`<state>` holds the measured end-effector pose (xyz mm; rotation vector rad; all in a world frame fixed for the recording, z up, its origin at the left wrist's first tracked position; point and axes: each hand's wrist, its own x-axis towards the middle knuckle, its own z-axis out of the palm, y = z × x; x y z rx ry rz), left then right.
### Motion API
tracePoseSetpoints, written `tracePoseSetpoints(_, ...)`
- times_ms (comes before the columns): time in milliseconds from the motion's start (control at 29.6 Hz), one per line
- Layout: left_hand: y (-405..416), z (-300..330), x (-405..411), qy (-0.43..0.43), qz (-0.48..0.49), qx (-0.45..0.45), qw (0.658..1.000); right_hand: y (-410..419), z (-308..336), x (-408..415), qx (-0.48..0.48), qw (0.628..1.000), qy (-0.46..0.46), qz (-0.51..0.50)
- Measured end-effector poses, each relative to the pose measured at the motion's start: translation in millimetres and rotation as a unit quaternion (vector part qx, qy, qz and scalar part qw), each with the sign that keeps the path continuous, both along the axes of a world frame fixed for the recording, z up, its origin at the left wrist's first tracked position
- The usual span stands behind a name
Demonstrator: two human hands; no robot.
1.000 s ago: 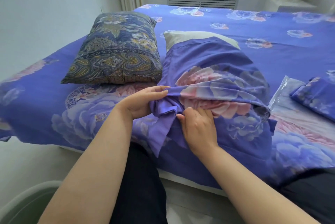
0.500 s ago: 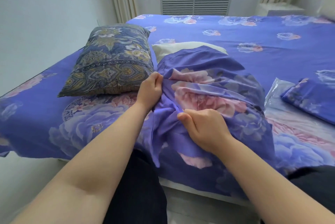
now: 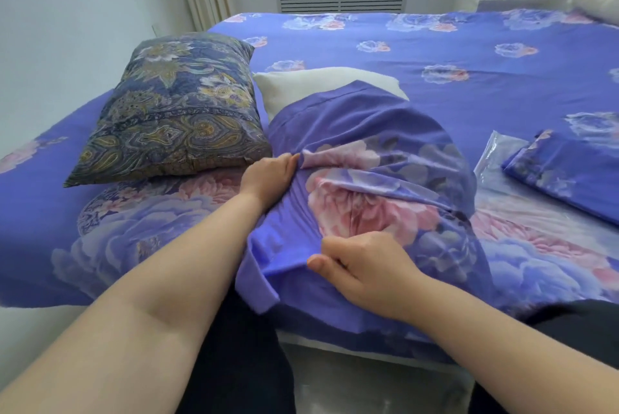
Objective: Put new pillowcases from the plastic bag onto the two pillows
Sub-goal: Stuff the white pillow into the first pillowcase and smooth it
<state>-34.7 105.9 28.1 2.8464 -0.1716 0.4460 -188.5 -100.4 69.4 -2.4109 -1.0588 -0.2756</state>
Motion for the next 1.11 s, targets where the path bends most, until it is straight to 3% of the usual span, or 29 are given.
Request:
tracePoseSetpoints(101,9.7,3.8,-4.8,0.075,0.011,-0.062,0.995,4.2,0.2,1.9,0.002,1.000,0.023,0.003)
tracePoseSetpoints(236,12.2,32.6,-22.0,-0.030,-0.045,-0.181,0.982,-10.5,14.4,26.4,0.122,0.981,-0.048,-0.141)
tracePoseSetpoints(304,2.7,46.3,-38.8,-0.007,-0.094,-0.231,0.968,-27.1,21.0,47.7,0.066,0.970,-0.039,-0.230)
tracePoseSetpoints(371,-8.0,50.1,-49.3,0.038,-0.120,-0.165,0.978,-45.5,30.2,66.9,-0.038,0.962,0.083,-0.258)
tracePoseSetpoints(439,-17.6,48.0,-52.3,0.045,-0.114,-0.083,0.989,-58.2,36.3,78.4,-0.083,0.950,0.183,-0.240)
tracePoseSetpoints(540,-29.7,50.2,-53.2,0.005,-0.088,-0.095,0.992,-72.3,36.5,87.0,-0.122,0.938,0.177,-0.271)
tracePoseSetpoints(641,-39.6,51.5,-48.2,-0.035,-0.027,-0.135,0.990,-90.6,32.1,90.8,-0.219,0.894,0.180,-0.346)
tracePoseSetpoints(709,-44.7,52.4,-39.2,-0.018,0.006,-0.157,0.987,-99.2,22.7,95.3,-0.240,0.886,0.170,-0.360)
tracePoseSetpoints(742,-48.7,52.4,-32.5,0.003,0.010,-0.185,0.983,-102.4,16.3,99.6,-0.216,0.892,0.149,-0.369)
tracePoseSetpoints(810,-54.8,52.2,-24.0,0.041,0.003,-0.234,0.971,-103.2,4.9,110.3,-0.080,0.907,0.129,-0.394)
tracePoseSetpoints(911,-58.1,47.6,-22.5,0.018,-0.027,-0.195,0.980,-102.8,-2.8,133.9,0.131,0.888,0.214,-0.385)
tracePoseSetpoints(1012,-50.3,40.4,-20.1,-0.042,-0.036,-0.151,0.987,-103.4,-3.2,147.5,0.208,0.864,0.302,-0.346)
tracePoseSetpoints(1114,-34.0,32.6,-13.5,-0.075,-0.034,-0.120,0.989,-106.8,0.9,149.4,0.250,0.818,0.456,-0.244)
